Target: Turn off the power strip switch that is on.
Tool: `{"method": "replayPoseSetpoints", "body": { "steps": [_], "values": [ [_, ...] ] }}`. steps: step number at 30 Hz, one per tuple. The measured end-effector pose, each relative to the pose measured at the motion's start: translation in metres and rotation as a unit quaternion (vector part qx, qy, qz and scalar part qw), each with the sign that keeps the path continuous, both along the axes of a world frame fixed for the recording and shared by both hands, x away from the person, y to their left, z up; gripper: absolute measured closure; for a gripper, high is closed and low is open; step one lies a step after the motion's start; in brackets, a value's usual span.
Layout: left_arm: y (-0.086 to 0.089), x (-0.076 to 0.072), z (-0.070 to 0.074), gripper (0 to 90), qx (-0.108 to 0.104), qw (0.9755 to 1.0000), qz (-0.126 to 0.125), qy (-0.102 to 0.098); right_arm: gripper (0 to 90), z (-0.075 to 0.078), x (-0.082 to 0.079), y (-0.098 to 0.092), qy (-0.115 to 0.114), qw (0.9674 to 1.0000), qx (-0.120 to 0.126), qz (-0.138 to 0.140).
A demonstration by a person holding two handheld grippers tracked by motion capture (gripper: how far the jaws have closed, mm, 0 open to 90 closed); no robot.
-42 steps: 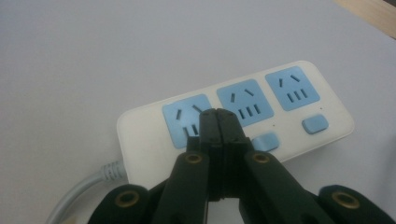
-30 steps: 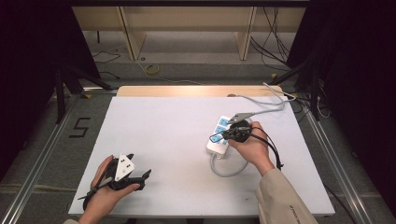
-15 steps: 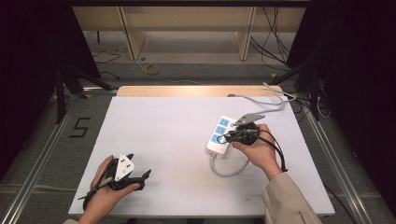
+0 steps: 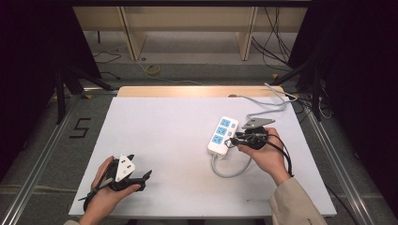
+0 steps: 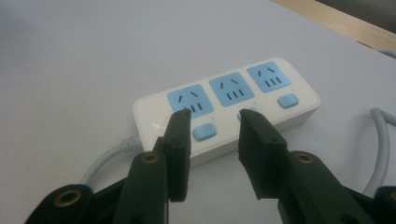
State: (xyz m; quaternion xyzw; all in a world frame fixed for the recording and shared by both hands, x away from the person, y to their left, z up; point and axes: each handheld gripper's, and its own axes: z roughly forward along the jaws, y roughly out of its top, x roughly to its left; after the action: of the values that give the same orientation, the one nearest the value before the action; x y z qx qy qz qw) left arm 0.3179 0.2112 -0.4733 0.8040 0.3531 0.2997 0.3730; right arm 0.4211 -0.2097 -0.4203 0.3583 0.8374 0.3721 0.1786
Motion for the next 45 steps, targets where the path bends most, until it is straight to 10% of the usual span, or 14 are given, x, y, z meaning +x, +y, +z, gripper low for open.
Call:
{"method": "replayPoseSetpoints", "body": {
  "steps": [45],
  "values": [
    [0.002, 0.0, 0.0, 17.3, 0.003, 1.0, 0.002, 0.0, 55.5, -0.014, -0.041, -0.042, -0.022, 0.9988, 0.043, -0.005]
  ]
}}
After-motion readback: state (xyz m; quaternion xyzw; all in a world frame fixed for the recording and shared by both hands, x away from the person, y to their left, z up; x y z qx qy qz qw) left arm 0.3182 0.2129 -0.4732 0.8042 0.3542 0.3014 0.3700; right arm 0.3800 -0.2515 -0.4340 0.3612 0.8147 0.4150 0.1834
